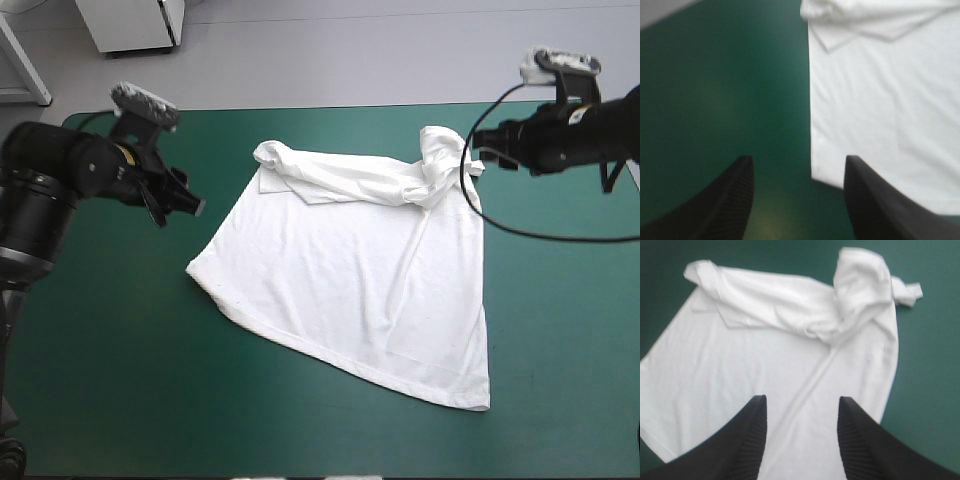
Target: Fold the cloth
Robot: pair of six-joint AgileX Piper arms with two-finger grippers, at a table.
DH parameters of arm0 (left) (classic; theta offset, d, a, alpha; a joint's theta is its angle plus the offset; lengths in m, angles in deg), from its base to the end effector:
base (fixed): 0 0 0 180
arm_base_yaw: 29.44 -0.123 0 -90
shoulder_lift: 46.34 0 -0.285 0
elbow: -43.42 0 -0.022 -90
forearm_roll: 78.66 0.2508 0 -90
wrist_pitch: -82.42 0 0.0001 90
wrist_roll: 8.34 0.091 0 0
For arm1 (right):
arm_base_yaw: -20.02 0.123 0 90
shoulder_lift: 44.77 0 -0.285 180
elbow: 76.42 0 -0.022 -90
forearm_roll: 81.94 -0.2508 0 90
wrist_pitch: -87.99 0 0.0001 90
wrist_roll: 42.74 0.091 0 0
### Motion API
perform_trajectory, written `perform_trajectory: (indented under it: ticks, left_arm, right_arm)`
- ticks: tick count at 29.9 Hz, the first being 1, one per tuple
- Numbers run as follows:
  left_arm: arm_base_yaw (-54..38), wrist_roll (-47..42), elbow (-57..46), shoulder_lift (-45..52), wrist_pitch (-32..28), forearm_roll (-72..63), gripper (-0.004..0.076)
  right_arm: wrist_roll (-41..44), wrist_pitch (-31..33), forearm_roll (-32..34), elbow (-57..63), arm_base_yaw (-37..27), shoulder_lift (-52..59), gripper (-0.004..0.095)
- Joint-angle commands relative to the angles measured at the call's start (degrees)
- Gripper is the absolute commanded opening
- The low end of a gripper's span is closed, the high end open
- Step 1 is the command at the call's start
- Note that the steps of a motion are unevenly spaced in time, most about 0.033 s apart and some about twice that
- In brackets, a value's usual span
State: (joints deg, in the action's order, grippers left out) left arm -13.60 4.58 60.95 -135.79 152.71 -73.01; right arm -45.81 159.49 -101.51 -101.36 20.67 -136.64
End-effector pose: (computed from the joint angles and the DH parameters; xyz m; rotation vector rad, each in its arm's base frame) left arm 0.2759 -0.0695 0.4352 0.6172 2.4000 0.1076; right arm 0.2894 0.0322 0.4628 -0.0949 2.3810 0.4200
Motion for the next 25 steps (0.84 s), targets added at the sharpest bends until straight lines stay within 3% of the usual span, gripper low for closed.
perform_trajectory:
  ticks: [1,4,10,17,25]
  left_arm:
    - [-0.50,-3.74,-9.49,1.40,-7.98,1.85,0.0398]
    - [-3.59,-4.51,-14.40,-0.97,-12.73,-0.76,0.0398]
    - [-10.65,-3.30,-14.63,-8.43,-15.95,-8.57,0.0398]
    - [-10.28,-0.19,-14.63,-16.28,-12.95,-14.19,0.0389]
    - [-8.49,-0.77,-14.63,-17.55,-13.12,-12.56,0.0331]
  right_arm:
    - [-0.71,-1.74,4.03,11.61,1.46,8.08,0.0416]
    - [-0.71,-1.74,4.44,21.55,3.03,13.23,0.0416]
    - [0.11,-1.74,4.70,35.43,5.87,23.88,0.0416]
    - [0.44,-1.74,6.59,43.68,6.38,30.50,0.0416]
    - [1.21,-1.74,6.34,47.78,6.38,31.05,0.0416]
